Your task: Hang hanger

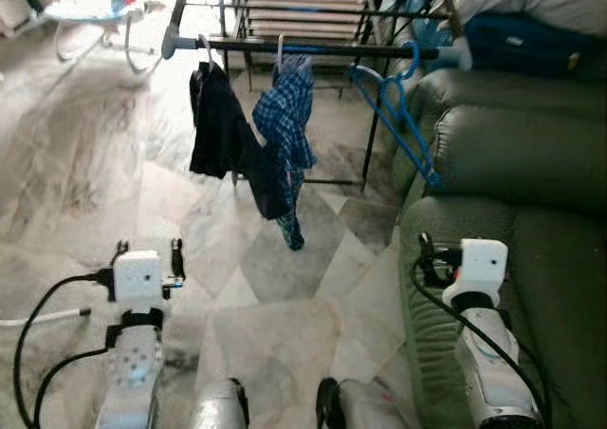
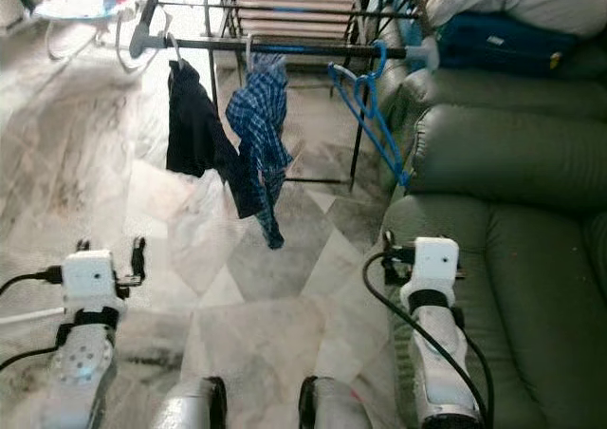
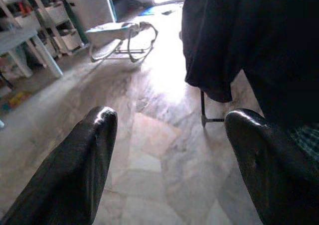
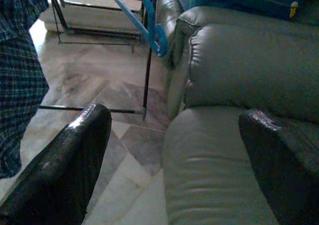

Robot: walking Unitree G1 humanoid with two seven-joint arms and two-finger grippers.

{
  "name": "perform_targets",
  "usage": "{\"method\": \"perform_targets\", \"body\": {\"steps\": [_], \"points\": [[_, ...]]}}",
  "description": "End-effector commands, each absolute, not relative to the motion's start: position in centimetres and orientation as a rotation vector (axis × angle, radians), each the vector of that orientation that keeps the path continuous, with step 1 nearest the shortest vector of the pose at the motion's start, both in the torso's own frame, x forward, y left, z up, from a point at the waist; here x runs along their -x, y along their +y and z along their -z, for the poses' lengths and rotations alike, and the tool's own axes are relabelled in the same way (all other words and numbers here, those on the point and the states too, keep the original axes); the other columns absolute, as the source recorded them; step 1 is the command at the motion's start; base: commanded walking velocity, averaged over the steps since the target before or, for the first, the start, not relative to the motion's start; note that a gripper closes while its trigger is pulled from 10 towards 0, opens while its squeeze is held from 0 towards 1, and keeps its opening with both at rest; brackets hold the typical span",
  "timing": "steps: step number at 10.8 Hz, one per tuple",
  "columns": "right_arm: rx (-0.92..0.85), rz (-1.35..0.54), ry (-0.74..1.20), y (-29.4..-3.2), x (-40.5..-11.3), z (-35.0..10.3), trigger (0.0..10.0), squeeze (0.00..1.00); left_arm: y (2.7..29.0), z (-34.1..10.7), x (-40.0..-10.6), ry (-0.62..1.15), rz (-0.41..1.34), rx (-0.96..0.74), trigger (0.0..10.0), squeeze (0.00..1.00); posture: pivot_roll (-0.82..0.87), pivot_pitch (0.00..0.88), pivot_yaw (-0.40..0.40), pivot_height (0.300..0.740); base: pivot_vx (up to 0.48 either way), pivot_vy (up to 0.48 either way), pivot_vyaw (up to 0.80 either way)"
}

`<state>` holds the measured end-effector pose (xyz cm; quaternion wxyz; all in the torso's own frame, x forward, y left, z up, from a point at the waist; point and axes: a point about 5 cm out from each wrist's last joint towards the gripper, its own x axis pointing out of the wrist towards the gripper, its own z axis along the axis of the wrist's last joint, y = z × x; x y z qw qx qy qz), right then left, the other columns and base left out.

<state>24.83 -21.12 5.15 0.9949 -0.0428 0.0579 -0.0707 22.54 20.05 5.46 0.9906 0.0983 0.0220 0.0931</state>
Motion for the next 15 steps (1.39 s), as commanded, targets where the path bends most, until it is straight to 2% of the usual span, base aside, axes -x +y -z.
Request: {"method": "perform_targets", "body": {"steps": [1, 4, 8, 11, 13, 14, 15], "points": [[0.067, 0.132, 0.112, -21.0, -24.5, -5.0, 10.0, 0.0, 19.8, -5.7, -22.5, 0.038, -0.176, -0.197, 10.0, 0.0, -0.01, 0.15, -0.03, 0.74, 0.0, 0.0, 0.0], [0.047, 0.085, 0.097, -21.0, -23.2, -5.1, 10.0, 0.0, 19.8, -5.4, -22.5, 0.05, -0.154, -0.216, 10.0, 0.0, -0.03, 0.141, -0.03, 0.74, 0.0, 0.0, 0.0], [0.057, 0.06, 0.083, -21.3, -23.7, -5.6, 10.0, 0.0, 19.5, -5.3, -22.8, 0.051, -0.147, -0.221, 10.0, 0.0, -0.03, 0.129, -0.032, 0.74, -0.308, 0.0, 0.8], [0.072, 0.138, 0.14, -22.6, -23.5, -4.9, 10.0, 0.0, 19.5, -5.2, -22.9, 0.056, -0.136, -0.228, 10.0, 0.0, -0.03, 0.13, -0.031, 0.74, -0.295, 0.0, 0.0], [0.093, 0.137, 0.158, -22.2, -23.9, -4.6, 10.0, 0.0, 19.4, -5.1, -23.2, 0.065, -0.139, -0.221, 10.0, 0.0, -0.03, 0.13, -0.029, 0.74, 0.0, 0.0, 0.0], [0.0, 0.101, 0.157, -21.6, -24.1, -4.5, 10.0, 0.0, 19.5, -5.1, -23.3, 0.069, -0.146, -0.214, 10.0, 0.0, -0.03, 0.131, -0.028, 0.74, 0.0, 0.0, 0.0], [0.098, 0.125, 0.142, -21.5, -24.2, -4.8, 10.0, 0.0, 19.5, -5.0, -23.3, 0.074, -0.148, -0.21, 10.0, 0.0, -0.03, 0.131, -0.028, 0.74, 0.0, 0.48, 0.0]]}}
